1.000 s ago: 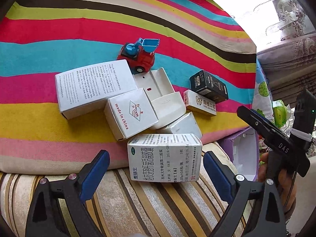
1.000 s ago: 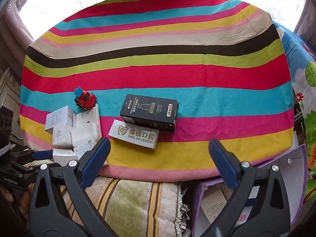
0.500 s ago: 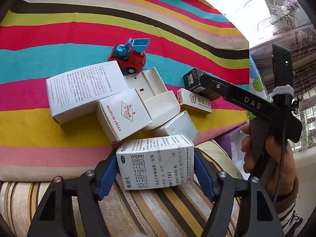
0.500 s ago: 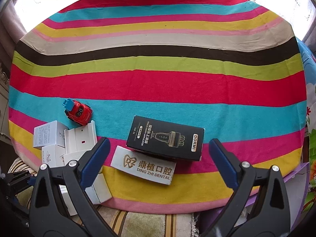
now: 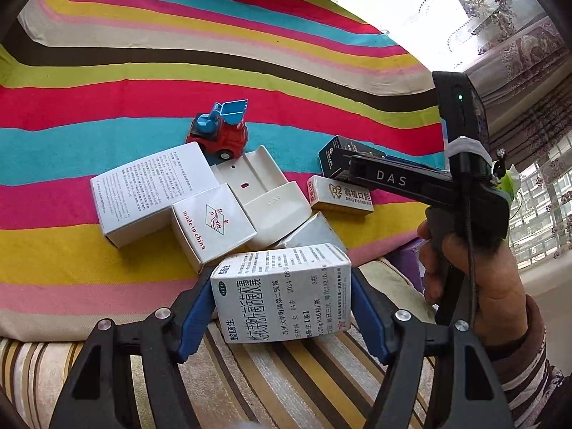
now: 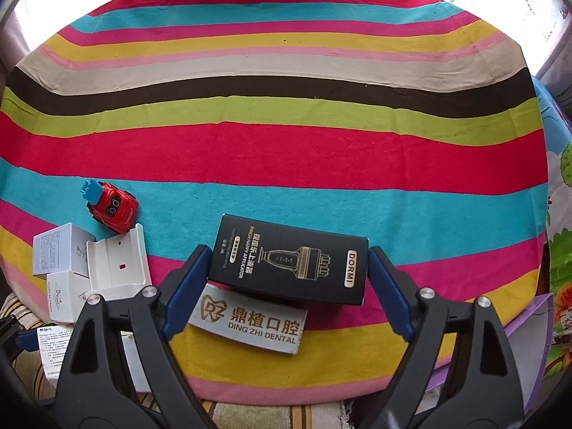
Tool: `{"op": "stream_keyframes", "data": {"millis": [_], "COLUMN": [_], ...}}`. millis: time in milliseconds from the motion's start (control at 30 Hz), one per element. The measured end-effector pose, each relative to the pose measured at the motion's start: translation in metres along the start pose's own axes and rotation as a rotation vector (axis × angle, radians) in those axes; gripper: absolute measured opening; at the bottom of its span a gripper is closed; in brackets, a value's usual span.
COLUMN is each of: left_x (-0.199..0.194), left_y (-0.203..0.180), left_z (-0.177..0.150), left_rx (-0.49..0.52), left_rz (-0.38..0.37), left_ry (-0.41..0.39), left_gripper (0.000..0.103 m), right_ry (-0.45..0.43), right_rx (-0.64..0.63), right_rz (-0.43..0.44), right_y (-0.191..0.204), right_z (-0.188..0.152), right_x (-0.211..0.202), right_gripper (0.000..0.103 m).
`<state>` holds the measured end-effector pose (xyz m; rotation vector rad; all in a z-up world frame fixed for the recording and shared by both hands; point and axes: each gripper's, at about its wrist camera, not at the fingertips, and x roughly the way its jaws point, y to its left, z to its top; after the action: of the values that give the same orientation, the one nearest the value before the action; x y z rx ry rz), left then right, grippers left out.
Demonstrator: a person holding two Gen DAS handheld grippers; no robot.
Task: Organize rigid objects
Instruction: 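Grasp the white medicine box with the left gripper while the right grasps the black DORMI box, then carry the white medicine box and black DORMI box over the purple box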
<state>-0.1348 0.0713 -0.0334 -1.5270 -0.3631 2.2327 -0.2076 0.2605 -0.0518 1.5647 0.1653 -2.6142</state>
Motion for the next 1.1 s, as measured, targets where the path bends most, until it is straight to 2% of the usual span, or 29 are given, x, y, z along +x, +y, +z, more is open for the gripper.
{"op": "stream_keyframes", "data": {"millis": [333, 500, 1100], "left_x": [-0.015, -0.016, -0.012], "left_y": [-0.013, -0.021, -0.085], "left_z": [0.001, 0.000, -0.004], "left_rx": [0.055, 0.078, 0.284], "left_rz": [0.031, 0.042, 0.055], "left_ry": [-0.072, -0.082, -0.081], "left_gripper": [0.072, 0.072, 0.072], "right_ry": [-0.064, -0.088, -0.125], "right_rx": [0.024, 0.049, 0.131], "right_rz": [0.003, 0.006, -0.016], "right_y": [-0.011, -0.025, -0.082], "right_z": [-0.012, -0.023, -0.073], "right_x": [-0.030, -0.048, -0.097], "right_gripper": [0.088, 0.088, 0.088]}}
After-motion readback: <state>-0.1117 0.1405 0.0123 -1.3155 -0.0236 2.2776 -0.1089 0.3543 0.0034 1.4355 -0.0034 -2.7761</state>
